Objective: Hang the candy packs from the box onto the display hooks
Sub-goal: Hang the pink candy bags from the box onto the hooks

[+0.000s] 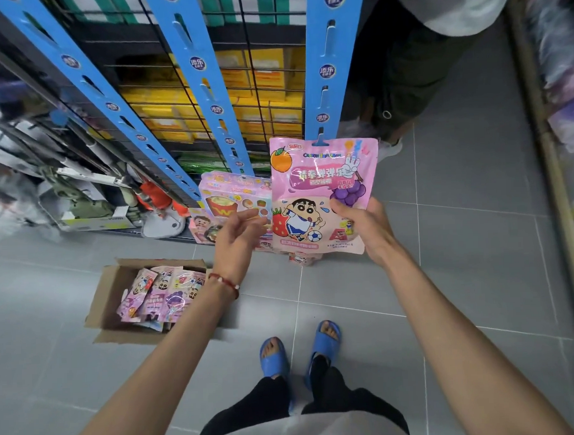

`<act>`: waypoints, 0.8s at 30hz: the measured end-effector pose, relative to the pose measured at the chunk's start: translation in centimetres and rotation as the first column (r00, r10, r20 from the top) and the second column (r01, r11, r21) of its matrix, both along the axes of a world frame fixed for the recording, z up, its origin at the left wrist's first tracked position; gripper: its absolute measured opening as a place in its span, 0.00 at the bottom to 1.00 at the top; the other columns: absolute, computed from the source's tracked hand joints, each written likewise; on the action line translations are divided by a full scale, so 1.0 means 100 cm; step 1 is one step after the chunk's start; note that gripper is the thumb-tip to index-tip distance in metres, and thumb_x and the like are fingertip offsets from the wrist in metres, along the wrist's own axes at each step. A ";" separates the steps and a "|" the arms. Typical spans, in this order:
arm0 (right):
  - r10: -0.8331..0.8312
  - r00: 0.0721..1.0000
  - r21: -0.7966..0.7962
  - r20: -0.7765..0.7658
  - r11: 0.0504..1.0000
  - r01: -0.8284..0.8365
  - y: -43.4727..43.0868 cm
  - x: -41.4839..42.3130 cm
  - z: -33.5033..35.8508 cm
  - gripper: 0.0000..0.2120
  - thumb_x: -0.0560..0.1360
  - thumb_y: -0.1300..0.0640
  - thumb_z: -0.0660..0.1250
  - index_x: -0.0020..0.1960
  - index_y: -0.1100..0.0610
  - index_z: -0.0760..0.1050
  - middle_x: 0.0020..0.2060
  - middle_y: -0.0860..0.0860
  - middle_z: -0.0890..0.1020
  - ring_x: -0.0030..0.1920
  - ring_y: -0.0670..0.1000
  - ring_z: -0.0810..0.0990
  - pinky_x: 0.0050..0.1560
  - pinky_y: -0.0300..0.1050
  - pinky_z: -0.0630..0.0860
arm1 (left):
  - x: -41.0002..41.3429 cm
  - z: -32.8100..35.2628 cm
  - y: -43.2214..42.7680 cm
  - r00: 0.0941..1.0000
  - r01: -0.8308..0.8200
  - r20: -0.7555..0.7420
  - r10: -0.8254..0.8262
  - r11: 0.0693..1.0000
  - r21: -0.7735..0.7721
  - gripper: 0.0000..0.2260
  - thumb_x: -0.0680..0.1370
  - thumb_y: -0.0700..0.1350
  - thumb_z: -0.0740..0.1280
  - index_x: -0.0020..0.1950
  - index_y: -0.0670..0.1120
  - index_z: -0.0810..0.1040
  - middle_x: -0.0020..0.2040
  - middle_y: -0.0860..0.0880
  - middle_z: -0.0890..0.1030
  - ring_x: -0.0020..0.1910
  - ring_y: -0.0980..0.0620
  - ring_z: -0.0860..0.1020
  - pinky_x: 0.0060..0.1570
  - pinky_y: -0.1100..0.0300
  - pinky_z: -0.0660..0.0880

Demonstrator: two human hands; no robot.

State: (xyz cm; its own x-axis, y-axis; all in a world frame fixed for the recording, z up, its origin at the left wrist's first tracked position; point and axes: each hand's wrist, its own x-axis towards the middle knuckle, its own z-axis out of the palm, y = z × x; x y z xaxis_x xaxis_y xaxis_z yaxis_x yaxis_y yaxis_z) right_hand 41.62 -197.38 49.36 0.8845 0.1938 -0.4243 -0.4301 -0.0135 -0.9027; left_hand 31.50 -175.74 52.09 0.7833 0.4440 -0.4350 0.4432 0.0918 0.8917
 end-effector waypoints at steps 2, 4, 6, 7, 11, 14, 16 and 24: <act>-0.002 1.000 -0.015 0.028 1.000 0.003 0.002 0.000 -0.005 0.13 0.74 0.60 0.76 0.58 0.52 0.81 0.52 0.51 0.88 0.54 0.54 0.86 0.57 0.55 0.82 | -0.001 -0.002 -0.003 1.000 -0.012 -0.011 0.012 1.000 -0.001 0.12 0.80 0.41 0.69 0.63 0.43 0.79 0.52 0.48 0.85 0.50 0.53 0.83 0.47 0.63 0.77; -0.009 0.999 -0.037 0.051 0.999 0.011 0.004 0.000 -0.011 0.13 0.75 0.60 0.75 0.58 0.52 0.81 0.52 0.50 0.88 0.54 0.51 0.86 0.56 0.51 0.83 | -0.003 -0.004 -0.006 0.999 -0.026 -0.019 0.026 1.000 -0.007 0.12 0.80 0.41 0.69 0.64 0.43 0.79 0.53 0.47 0.85 0.51 0.53 0.83 0.47 0.63 0.76; -0.036 0.998 -0.075 0.059 0.996 0.041 0.006 -0.002 -0.020 0.17 0.75 0.58 0.76 0.62 0.55 0.80 0.54 0.50 0.87 0.55 0.50 0.86 0.57 0.50 0.82 | -0.006 -0.004 -0.010 0.999 -0.045 -0.020 0.045 0.999 -0.027 0.12 0.81 0.39 0.68 0.64 0.42 0.78 0.55 0.46 0.84 0.51 0.51 0.82 0.48 0.61 0.75; -0.046 0.997 -0.101 0.061 0.993 0.052 0.006 -0.004 -0.024 0.20 0.73 0.56 0.77 0.63 0.56 0.79 0.55 0.50 0.87 0.56 0.50 0.86 0.58 0.51 0.82 | -0.008 -0.005 -0.011 0.998 -0.053 -0.021 0.053 0.998 -0.033 0.12 0.81 0.39 0.67 0.64 0.43 0.79 0.55 0.45 0.83 0.51 0.50 0.81 0.49 0.60 0.74; -0.067 0.996 -0.251 0.054 0.965 0.078 0.009 -0.025 -0.042 0.25 0.68 0.53 0.78 0.63 0.54 0.76 0.55 0.47 0.86 0.55 0.48 0.85 0.60 0.51 0.81 | -0.023 -0.011 -0.012 0.998 -0.061 -0.020 0.060 0.997 -0.047 0.09 0.81 0.39 0.66 0.58 0.50 0.79 0.55 0.47 0.84 0.54 0.51 0.82 0.50 0.59 0.74; -0.074 0.996 -0.317 0.039 0.945 0.083 0.015 -0.051 -0.053 0.28 0.68 0.57 0.77 0.66 0.51 0.72 0.58 0.47 0.84 0.58 0.48 0.83 0.61 0.47 0.79 | -0.043 -0.017 -0.007 0.998 -0.059 -0.041 0.056 0.996 -0.063 0.10 0.79 0.41 0.68 0.61 0.48 0.79 0.57 0.46 0.85 0.53 0.52 0.82 0.49 0.59 0.73; -0.055 0.998 -0.302 -0.012 0.952 0.048 0.024 -0.072 -0.061 0.28 0.70 0.59 0.78 0.66 0.51 0.69 0.57 0.46 0.82 0.58 0.47 0.82 0.58 0.41 0.78 | -0.061 -0.021 0.000 0.997 -0.067 -0.040 0.064 0.995 -0.077 0.09 0.78 0.42 0.69 0.57 0.50 0.80 0.56 0.47 0.85 0.51 0.53 0.82 0.49 0.60 0.74; 0.113 0.973 -0.322 -0.203 0.930 -0.175 0.112 -0.178 -0.072 0.29 0.75 0.58 0.75 0.73 0.56 0.68 0.65 0.51 0.78 0.64 0.51 0.77 0.54 0.39 0.73 | -0.176 -0.053 0.078 0.980 -0.174 -0.118 0.159 0.975 -0.138 0.09 0.79 0.39 0.69 0.56 0.51 0.81 0.49 0.52 0.86 0.45 0.56 0.82 0.52 0.56 0.76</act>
State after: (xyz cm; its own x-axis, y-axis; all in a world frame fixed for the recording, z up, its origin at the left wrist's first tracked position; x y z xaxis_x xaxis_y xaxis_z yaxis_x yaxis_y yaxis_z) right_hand 23.77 -186.20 42.15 0.7618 0.1327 -0.6340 -0.5532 -0.3759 -0.7434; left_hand 13.91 -167.99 46.79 0.6502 0.4892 -0.5814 0.5012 0.2989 0.8120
